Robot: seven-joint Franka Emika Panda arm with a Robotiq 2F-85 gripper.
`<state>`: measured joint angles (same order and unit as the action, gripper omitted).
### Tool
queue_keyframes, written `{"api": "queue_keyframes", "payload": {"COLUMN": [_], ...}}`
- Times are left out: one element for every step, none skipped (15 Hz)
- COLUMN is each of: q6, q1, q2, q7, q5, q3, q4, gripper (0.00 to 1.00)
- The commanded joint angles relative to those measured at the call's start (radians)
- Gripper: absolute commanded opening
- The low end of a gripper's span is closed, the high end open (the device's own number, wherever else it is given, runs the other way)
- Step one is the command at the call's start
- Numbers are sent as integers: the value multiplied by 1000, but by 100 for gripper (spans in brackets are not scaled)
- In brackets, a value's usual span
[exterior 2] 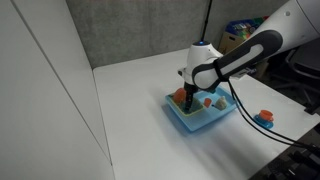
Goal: Remove the blue cup from the drying rack and put it on the sink
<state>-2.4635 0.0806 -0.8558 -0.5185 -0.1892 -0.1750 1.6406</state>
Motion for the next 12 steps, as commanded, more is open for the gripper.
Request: {"api": "queue_keyframes", "payload": {"q6": [4, 5, 6, 6, 7, 10, 12, 10, 10, 15, 17, 26], "q1": [-9, -8, -7, -7, -7, -6, -5, -5, -1, 3, 6, 11], "q2": [-32, -36, -40, -45, -48, -51, -50, -44, -38, -24, -13, 4], "q7": [-17, -16, -16, -15, -15, -12, -8, -4, 7, 21, 34, 53], "q5": [-7, -8, -8, -8, -8, -7, -7, -6, -6, -6, -6, -6], "q3": [-9, -8, -8, -7, -7, -6, -5, -4, 0, 3, 6, 13], "q4": [-48, -54, -59, -65, -69, -75, -78, -72, -68, -56, -46, -32], "gripper": [63, 52, 47, 36, 29, 19, 17, 17, 17, 17, 17, 17]}}
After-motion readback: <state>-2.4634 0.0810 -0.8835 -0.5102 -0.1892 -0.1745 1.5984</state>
